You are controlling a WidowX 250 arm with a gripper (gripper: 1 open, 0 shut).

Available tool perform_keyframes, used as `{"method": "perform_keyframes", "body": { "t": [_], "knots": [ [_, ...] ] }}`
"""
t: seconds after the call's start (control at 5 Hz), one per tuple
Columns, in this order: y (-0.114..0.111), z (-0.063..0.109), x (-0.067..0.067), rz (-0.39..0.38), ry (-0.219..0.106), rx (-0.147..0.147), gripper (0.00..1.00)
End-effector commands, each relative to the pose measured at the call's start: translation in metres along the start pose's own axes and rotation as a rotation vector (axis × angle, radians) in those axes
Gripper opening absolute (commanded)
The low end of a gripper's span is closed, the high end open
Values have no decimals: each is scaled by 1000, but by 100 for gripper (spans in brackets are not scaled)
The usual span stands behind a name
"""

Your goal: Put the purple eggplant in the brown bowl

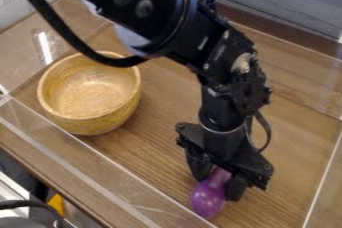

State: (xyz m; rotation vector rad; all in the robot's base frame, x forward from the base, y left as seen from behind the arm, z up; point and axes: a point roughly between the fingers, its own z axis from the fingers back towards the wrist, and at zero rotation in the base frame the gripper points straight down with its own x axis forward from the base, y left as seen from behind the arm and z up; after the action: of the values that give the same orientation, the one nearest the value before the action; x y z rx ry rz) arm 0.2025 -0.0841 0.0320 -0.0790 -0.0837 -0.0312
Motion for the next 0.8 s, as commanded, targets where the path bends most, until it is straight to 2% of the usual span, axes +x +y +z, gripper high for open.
{"method": "perform_keyframes", "body": {
  "t": [0.0,0.4,0.6],
  "knots": [
    [8,5,6,25,-17,-2,0],
    [-2,7,-4,63,-14,8,0],
    [-1,3,-3,52,-9,10,0]
  ]
}}
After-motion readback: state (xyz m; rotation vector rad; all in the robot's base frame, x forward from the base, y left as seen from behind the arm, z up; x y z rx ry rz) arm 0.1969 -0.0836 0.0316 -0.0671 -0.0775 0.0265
